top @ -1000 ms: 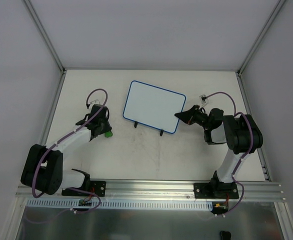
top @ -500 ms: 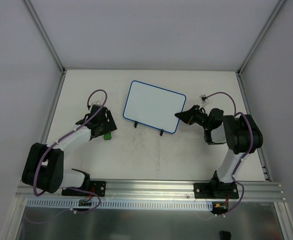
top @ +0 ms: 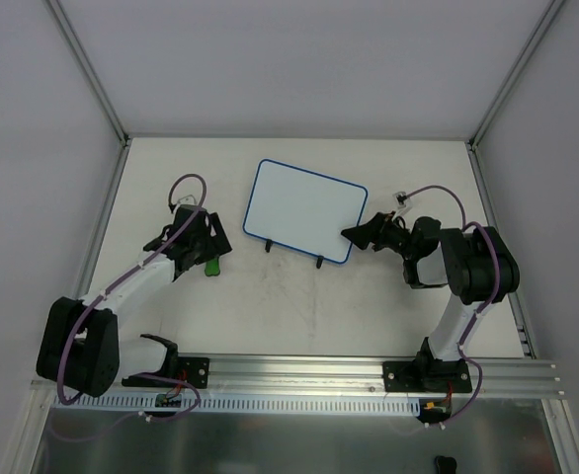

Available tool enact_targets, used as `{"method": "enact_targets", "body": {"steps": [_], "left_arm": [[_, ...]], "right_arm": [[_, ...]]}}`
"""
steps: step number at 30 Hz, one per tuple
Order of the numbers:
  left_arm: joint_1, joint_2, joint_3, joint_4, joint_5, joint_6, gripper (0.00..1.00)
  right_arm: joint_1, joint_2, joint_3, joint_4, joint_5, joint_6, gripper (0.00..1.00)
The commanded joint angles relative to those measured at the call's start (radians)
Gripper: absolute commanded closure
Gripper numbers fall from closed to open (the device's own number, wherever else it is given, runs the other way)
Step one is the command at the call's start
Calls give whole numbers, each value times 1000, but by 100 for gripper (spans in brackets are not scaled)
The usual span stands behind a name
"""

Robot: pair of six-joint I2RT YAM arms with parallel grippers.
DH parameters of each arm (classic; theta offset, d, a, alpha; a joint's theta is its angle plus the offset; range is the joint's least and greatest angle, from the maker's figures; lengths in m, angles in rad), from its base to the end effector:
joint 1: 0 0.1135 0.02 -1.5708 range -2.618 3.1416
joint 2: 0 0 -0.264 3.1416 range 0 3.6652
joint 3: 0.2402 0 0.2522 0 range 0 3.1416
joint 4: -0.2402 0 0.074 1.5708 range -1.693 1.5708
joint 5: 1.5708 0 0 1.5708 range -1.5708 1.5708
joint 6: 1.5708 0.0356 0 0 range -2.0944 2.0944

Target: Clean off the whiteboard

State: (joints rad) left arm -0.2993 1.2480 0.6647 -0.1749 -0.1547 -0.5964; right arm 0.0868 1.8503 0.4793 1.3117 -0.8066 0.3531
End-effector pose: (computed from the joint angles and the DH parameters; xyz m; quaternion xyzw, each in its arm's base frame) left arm 0.2434 -0.0694 0.2040 -0.1657 0.9012 -0.1066 0.3859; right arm 0.2954 0.0515 0.1332 -0.1779 0.6992 0.4164 0.5533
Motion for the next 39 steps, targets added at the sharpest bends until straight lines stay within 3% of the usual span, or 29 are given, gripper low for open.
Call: {"method": "enact_targets", "body": {"steps": [1, 5, 7, 15, 18, 24, 33, 39], "left_arm": [[6, -54, -8, -8, 20, -11, 17], [6, -104, -14, -6, 18, -13, 7], [6, -139, -20, -5, 9, -13, 1], [8, -277, -68, 18, -78, 20, 1], [6, -344, -103, 43, -108, 33, 1], [8, -472, -197, 86, -137, 56, 1], [6, -607, -295, 94, -141, 73, 1], [6, -686, -344, 94, -160, 89, 1]], "right_arm": [[-7, -49, -14, 221, 6, -34, 11], [-30, -130, -47, 221, 9, -26, 1], [-45, -175, -85, 219, 24, -25, 1], [-82, -431, -249, 144, 164, -40, 1], [-81, -546, -297, -4, 231, -51, 1], [-73, -885, -314, -533, 310, -167, 1], [-32, -1206, -309, -911, 414, -259, 1], [-16, -1277, -346, -960, 509, -289, 1]]}}
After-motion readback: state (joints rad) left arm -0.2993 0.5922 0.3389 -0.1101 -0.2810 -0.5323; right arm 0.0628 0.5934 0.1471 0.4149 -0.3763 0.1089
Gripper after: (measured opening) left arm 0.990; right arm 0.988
